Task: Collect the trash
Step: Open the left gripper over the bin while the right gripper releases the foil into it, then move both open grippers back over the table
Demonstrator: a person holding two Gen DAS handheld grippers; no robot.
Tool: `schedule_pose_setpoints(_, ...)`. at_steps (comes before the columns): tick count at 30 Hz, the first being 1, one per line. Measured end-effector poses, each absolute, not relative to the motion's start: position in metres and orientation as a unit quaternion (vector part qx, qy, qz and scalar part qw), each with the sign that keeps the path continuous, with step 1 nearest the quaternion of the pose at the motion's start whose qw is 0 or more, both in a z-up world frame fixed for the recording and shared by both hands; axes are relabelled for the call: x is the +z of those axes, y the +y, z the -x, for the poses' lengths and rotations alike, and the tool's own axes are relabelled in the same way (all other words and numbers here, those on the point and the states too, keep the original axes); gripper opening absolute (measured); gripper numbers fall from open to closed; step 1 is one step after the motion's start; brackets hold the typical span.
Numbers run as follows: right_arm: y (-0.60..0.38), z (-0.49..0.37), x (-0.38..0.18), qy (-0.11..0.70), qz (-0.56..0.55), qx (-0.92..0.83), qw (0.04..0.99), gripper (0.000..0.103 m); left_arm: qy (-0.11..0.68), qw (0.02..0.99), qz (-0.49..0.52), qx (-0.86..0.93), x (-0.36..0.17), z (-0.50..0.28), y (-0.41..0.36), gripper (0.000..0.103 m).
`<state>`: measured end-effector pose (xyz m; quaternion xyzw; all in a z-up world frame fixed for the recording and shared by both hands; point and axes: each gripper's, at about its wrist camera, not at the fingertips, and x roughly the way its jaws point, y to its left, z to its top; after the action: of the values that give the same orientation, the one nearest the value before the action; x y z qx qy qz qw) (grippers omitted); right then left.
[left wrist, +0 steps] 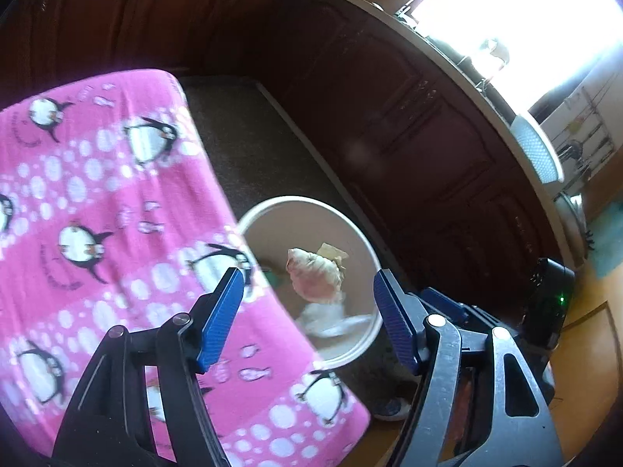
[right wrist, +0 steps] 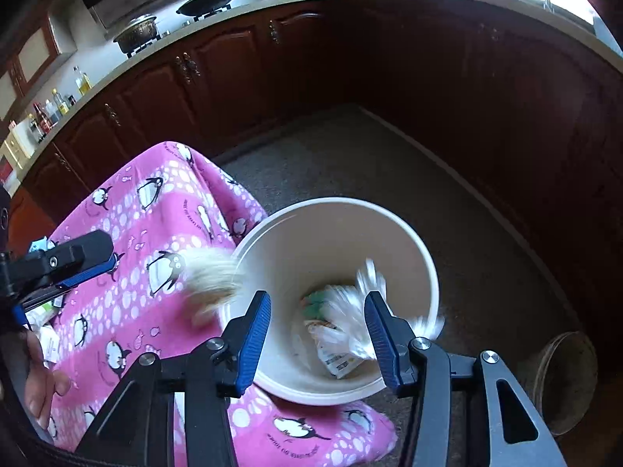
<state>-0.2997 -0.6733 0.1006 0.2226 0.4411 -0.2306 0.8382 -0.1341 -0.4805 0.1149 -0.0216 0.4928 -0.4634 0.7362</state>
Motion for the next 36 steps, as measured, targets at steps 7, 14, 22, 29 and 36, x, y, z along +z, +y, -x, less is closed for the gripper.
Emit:
schedule_pose_setpoints(7, -0.654, 0.297, 0.102, 0.436, -0.219, -0.219, 0.845, 0.048, 0.444, 0.788, -0.028, -0.425, 0.129, 0.139, -0.454, 0.068)
schedule_pose_setpoints(14, -0.624, 0.286, 0.120, 0.420, -0.202, -0.206, 0.860, 0.058, 0.401, 0.833, -0.053, -0.377, 0.140, 0.140, -0.411, 0.068)
schedule_pose_setpoints(22, -0.581, 0.270, 0.148, 0.396, -0.177, -0.184, 0.882, 0.061, 0.369, 0.867, -0.060, -0.330, 0.161, 0.141, -0.356, 0.068)
schedule_pose_setpoints(29, -0.534, 0.250, 0.170, 0.378, -0.162, -0.149, 0.899, 0.065, 0.342, 0.894, -0.055, -0.285, 0.178, 0.144, -0.296, 0.068)
schedule_pose_setpoints(36, -0.485, 0.231, 0.185, 0.365, -0.150, -0.111, 0.912, 0.066, 0.325, 0.915, -0.049, -0.234, 0.190, 0.144, -0.237, 0.068)
